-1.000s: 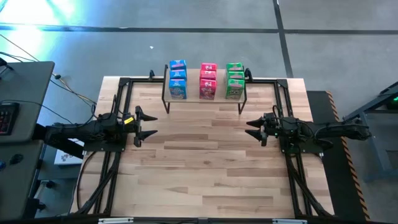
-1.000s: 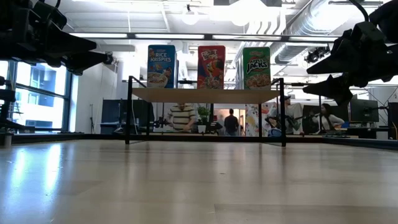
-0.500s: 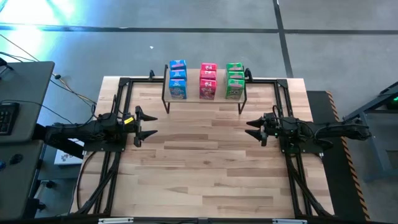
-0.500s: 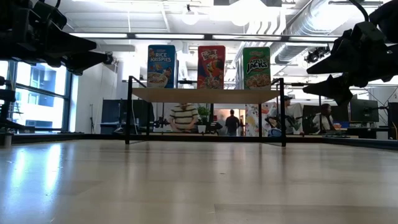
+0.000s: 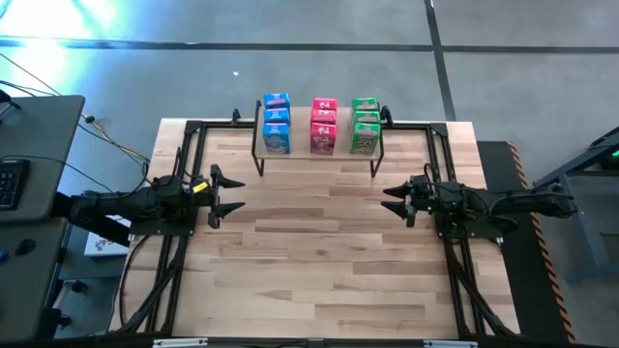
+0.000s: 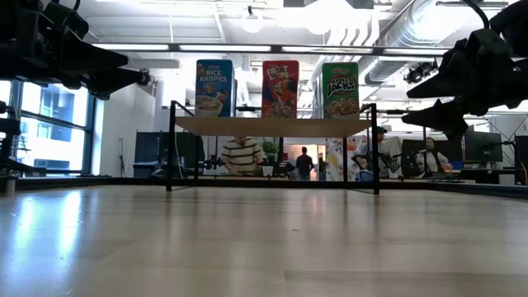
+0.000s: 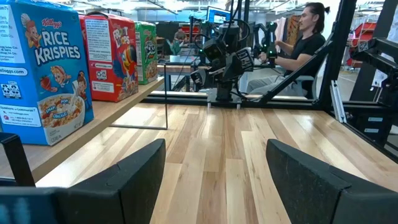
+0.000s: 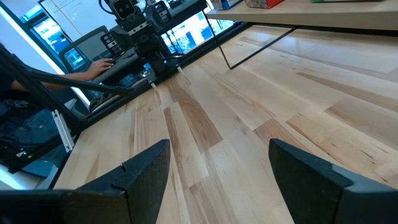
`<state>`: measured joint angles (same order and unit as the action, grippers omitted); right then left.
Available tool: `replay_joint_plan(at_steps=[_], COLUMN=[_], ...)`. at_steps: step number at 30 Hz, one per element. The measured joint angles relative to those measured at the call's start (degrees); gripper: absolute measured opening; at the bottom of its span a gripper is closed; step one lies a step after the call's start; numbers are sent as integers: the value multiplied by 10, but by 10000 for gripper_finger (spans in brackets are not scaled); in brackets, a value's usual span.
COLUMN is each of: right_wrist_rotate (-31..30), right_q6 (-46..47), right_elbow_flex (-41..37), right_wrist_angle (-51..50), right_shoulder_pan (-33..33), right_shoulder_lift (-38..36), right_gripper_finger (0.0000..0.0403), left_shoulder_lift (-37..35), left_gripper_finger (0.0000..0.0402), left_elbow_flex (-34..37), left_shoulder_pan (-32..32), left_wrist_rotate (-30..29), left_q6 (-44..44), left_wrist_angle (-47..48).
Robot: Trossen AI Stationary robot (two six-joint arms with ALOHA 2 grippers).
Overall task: Stack cereal on shelf
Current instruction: Return to Home Position
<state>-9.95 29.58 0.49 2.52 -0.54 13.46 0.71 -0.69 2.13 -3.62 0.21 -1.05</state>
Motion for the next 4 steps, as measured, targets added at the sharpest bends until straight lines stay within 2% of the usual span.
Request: replay_joint_plan(at_steps=[4], right_wrist_rotate=[0], right_q6=[0], right_elbow_flex=[0], right_wrist_angle=[0], right_shoulder_pan=[0], right_shoulder_lift=[0], right_gripper_finger=[265], left_shoulder_lift=[0], left_gripper_finger=[270], left_elbow_flex=[0], left_shoulder_pan=[0], left_wrist_rotate=[0], left_q6=[0], left_wrist_angle=[0])
